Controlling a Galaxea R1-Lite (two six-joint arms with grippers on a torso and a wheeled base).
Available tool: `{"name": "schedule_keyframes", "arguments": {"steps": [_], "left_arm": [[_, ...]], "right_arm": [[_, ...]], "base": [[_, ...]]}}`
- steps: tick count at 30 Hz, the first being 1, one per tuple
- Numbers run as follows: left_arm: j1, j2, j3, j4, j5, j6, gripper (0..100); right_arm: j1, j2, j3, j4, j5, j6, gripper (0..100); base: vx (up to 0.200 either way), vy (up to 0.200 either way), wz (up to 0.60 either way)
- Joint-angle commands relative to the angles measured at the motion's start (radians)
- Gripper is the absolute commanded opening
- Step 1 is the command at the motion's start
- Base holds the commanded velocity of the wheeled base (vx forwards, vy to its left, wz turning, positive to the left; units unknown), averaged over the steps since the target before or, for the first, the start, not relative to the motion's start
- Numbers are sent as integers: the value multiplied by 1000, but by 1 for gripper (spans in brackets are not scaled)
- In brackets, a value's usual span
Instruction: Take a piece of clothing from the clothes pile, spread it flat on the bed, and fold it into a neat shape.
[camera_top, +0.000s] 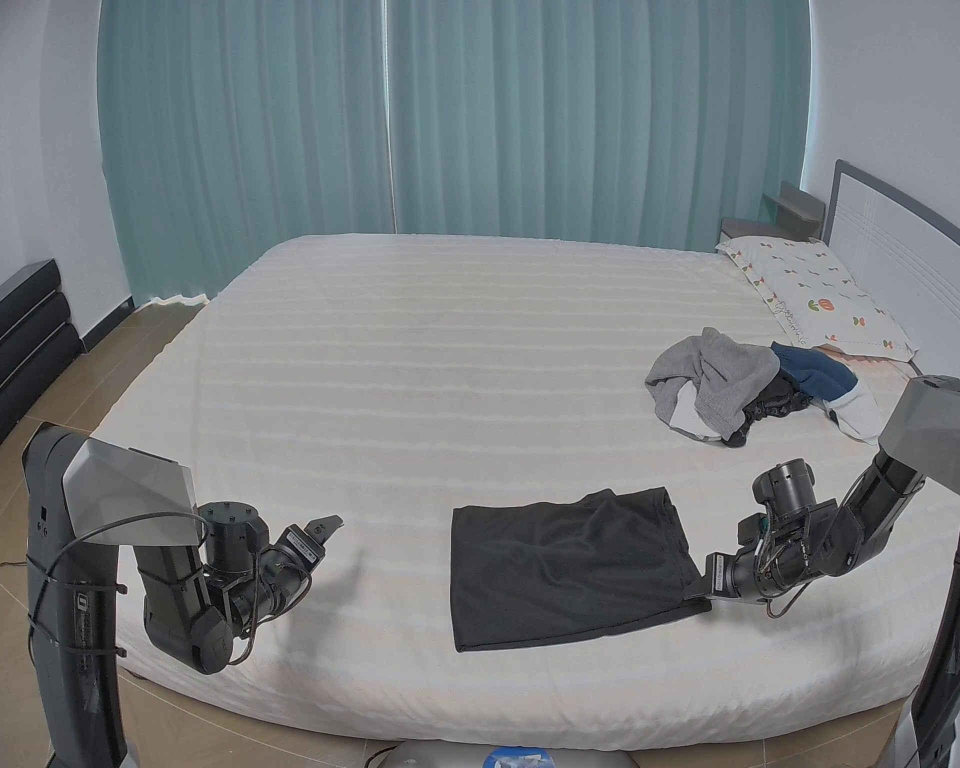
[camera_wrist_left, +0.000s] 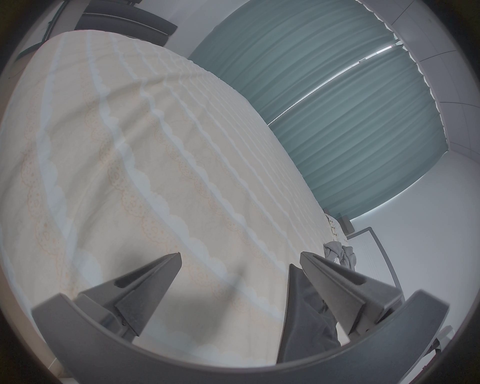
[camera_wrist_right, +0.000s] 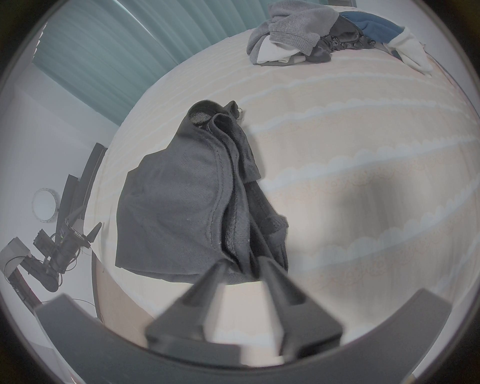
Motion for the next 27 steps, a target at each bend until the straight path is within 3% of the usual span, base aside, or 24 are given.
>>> {"name": "schedule_keyframes", "arguments": {"steps": [1,7,11,16,17,22,27], "left_arm": [[0,0,0,0,0,0,100],[0,0,0,0,2,0,100],[0,0,0,0,0,0,100],[0,2,-1,0,2,0,100],[0,2,-1,0,0,0,100],[0,2,-1,0,2,0,100],[0,2,-1,0,2,0,100]], "right_arm": [[-10,-1,2,-5,1,-2,100],[-23,-50,-13,-17,8,16,100],[-26,-57,-47,-45,9,87,100],[-23,-11,-62,-192,9,198,100],[-17,24,-64,-273,9,218,100],[11,147,-107,-424,-2,229,100],[13,170,-151,-439,3,232,100]], "base": [[0,0,0],[0,0,0],[0,0,0],[0,0,0],[0,0,0],[0,0,0],[0,0,0]]}}
